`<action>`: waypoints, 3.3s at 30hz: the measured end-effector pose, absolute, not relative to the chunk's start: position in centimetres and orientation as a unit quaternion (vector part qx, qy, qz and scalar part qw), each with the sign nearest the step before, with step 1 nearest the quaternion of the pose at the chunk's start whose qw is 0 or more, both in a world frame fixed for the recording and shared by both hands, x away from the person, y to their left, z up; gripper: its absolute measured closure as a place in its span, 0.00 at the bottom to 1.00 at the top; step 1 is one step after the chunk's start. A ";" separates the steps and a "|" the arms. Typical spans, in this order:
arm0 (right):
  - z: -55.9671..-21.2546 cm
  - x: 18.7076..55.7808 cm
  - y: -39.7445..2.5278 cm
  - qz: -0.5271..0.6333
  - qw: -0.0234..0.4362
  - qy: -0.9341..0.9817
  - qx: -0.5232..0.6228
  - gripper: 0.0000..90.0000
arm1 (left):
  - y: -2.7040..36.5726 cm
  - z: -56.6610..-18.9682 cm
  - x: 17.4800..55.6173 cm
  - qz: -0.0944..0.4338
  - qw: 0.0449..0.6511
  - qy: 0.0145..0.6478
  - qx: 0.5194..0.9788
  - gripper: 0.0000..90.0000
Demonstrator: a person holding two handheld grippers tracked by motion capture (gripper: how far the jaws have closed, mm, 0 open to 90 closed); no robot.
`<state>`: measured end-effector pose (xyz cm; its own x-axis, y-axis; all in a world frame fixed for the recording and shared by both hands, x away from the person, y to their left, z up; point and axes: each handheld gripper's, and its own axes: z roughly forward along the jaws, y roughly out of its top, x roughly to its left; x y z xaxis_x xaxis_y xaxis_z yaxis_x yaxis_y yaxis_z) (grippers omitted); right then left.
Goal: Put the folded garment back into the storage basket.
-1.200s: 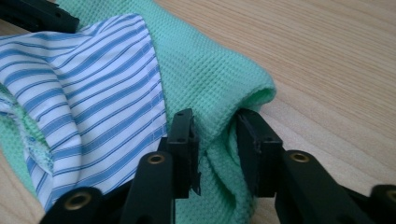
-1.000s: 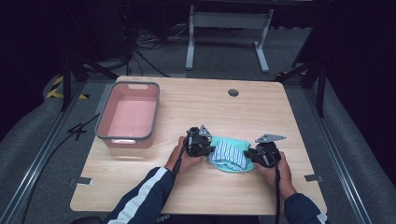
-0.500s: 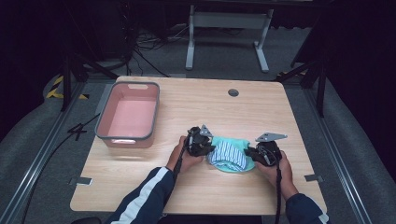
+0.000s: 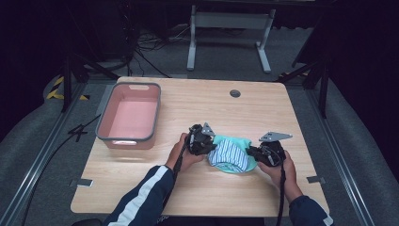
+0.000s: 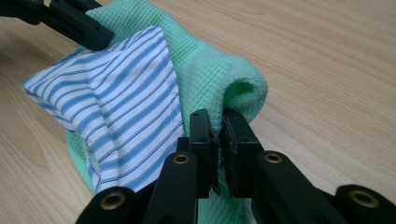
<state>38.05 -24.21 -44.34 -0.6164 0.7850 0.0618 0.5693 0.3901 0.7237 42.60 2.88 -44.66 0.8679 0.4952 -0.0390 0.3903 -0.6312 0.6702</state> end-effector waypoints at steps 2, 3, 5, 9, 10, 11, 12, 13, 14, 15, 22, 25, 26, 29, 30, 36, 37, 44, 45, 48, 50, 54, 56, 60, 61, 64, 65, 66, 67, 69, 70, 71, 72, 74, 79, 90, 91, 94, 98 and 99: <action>-43.9 38.0 -24.2 0.373 0.147 0.818 0.413 0.92 | 3.0 -44.3 42.6 0.076 0.350 0.247 0.900 0.91; -43.6 38.0 -24.2 0.374 0.153 0.818 0.410 0.92 | 3.1 -44.1 42.7 0.075 0.352 0.247 0.900 0.91; -43.2 38.0 -24.0 0.375 0.154 0.817 0.409 0.92 | 3.2 -43.8 42.7 0.078 0.352 0.246 0.900 0.91; -42.5 38.1 -23.6 0.379 0.158 0.818 0.404 0.92 | 3.6 -42.7 42.9 0.086 0.349 0.242 0.901 0.91; -42.3 38.1 -23.5 0.380 0.157 0.817 0.405 0.92 | 3.8 -42.4 43.0 0.082 0.351 0.245 0.900 0.91; -42.2 38.2 -23.3 0.380 0.159 0.818 0.401 0.92 | 4.0 -42.1 43.1 0.084 0.350 0.246 0.900 0.91; -41.9 38.3 -23.1 0.381 0.159 0.818 0.401 0.92 | 4.2 -41.8 43.2 0.088 0.350 0.247 0.899 0.91; -41.7 38.4 -22.9 0.381 0.159 0.820 0.397 0.92 | 4.4 -41.6 43.3 0.088 0.350 0.248 0.899 0.91; -41.4 38.6 -22.6 0.383 0.160 0.819 0.397 0.92 | 4.6 -41.3 43.4 0.088 0.349 0.247 0.899 0.91; -41.1 38.7 -22.4 0.384 0.161 0.819 0.395 0.92 | 4.8 -41.1 43.5 0.089 0.351 0.251 0.898 0.91; -39.1 39.6 -20.5 0.387 0.170 0.822 0.381 0.92 | 6.6 -38.8 43.9 0.107 0.348 0.256 0.896 0.91; -38.2 40.0 -19.6 0.391 0.172 0.823 0.375 0.92 | 7.5 -37.7 44.0 0.113 0.350 0.261 0.892 0.91; -38.0 40.2 -19.3 0.391 0.174 0.823 0.373 0.92 | 7.8 -37.3 44.0 0.117 0.351 0.260 0.892 0.91; -37.0 40.7 -18.4 0.396 0.177 0.824 0.364 0.92 | 8.8 -36.5 44.0 0.123 0.350 0.265 0.890 0.91; -36.8 40.8 -18.2 0.398 0.175 0.823 0.365 0.92 | 9.2 -36.2 44.0 0.124 0.350 0.268 0.889 0.91; -35.5 41.5 -16.5 0.403 0.174 0.826 0.354 0.92 | 10.9 -34.8 44.2 0.136 0.349 0.278 0.885 0.92; -35.2 41.6 -16.1 0.404 0.174 0.827 0.350 0.92 | 11.3 -34.5 44.2 0.137 0.351 0.282 0.882 0.92; -34.0 42.5 -13.3 0.412 0.173 0.830 0.333 0.92 | 14.0 -32.9 44.3 0.155 0.353 0.297 0.874 0.92; -33.9 42.6 -13.0 0.412 0.173 0.831 0.331 0.92 | 14.4 -32.7 44.2 0.156 0.352 0.299 0.873 0.92; -33.4 43.0 -11.7 0.416 0.172 0.833 0.324 0.92 | 15.5 -32.3 44.2 0.160 0.352 0.306 0.870 0.92; -33.1 43.2 -11.0 0.417 0.171 0.834 0.320 0.92 | 16.6 -31.9 44.2 0.167 0.352 0.312 0.867 0.92; -32.5 43.7 -9.2 0.421 0.170 0.836 0.309 0.92 | 18.2 -31.4 44.1 0.172 0.353 0.322 0.862 0.92; -32.3 44.0 -8.3 0.422 0.168 0.837 0.305 0.92 | 19.4 -31.1 44.1 0.173 0.349 0.331 0.860 0.92; -32.1 44.6 -6.3 0.424 0.162 0.841 0.294 0.92 | 21.0 -30.8 44.1 0.176 0.346 0.342 0.856 0.92; -32.0 44.8 -5.9 0.426 0.162 0.841 0.291 0.92 | 21.5 -30.7 44.1 0.177 0.344 0.343 0.856 0.92; -31.8 45.2 -4.8 0.425 0.159 0.844 0.287 0.92 | 22.7 -30.6 44.2 0.180 0.342 0.350 0.853 0.92; -31.8 45.3 -4.3 0.426 0.157 0.844 0.284 0.92 | 23.0 -30.5 44.2 0.182 0.340 0.352 0.853 0.92; -31.7 45.4 -4.0 0.428 0.156 0.845 0.282 0.92 | 23.4 -30.5 44.2 0.184 0.339 0.356 0.851 0.92; -31.7 45.5 -3.6 0.428 0.155 0.845 0.281 0.92 | 23.8 -30.4 44.2 0.185 0.339 0.358 0.850 0.92; -31.7 45.6 -3.2 0.428 0.154 0.846 0.279 0.92 | 24.1 -30.4 44.2 0.185 0.340 0.362 0.848 0.92; -31.7 45.8 -2.3 0.429 0.152 0.847 0.275 0.92 | 24.5 -30.3 44.2 0.188 0.338 0.365 0.847 0.92; -31.7 45.8 -2.3 0.429 0.152 0.847 0.275 0.92 | 24.8 -30.3 44.2 0.191 0.337 0.366 0.846 0.92; -31.7 45.9 -1.5 0.428 0.151 0.849 0.270 0.92 | 25.4 -30.2 44.1 0.194 0.335 0.367 0.846 0.92; -31.7 45.9 -1.2 0.428 0.150 0.850 0.269 0.92 | 25.8 -30.2 44.0 0.195 0.332 0.371 0.845 0.92; -31.8 46.2 1.0 0.429 0.143 0.853 0.260 0.92 | 27.5 -30.0 43.9 0.201 0.324 0.385 0.841 0.92; -32.4 46.9 5.0 0.425 0.132 0.862 0.241 0.92 | 30.4 -30.6 44.2 0.210 0.308 0.410 0.832 0.92; -32.6 47.0 5.6 0.422 0.130 0.864 0.240 0.92 | 30.8 -30.9 44.3 0.211 0.305 0.413 0.832 0.92; -32.8 47.2 6.1 0.421 0.128 0.866 0.239 0.92 | 31.3 -31.2 44.4 0.212 0.302 0.419 0.829 0.92; -33.2 47.4 7.1 0.421 0.120 0.867 0.237 0.92 | 32.1 -31.7 44.5 0.217 0.298 0.426 0.826 0.92; -33.4 47.5 7.4 0.420 0.120 0.869 0.235 0.92 | 32.2 -31.9 44.5 0.216 0.298 0.427 0.826 0.92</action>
<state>47.45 7.44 -33.43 -0.8609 0.5087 -0.0111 0.3076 0.5376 0.7851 44.53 32.17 -31.90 0.5412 0.8347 0.1018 0.5770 -0.4567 0.6772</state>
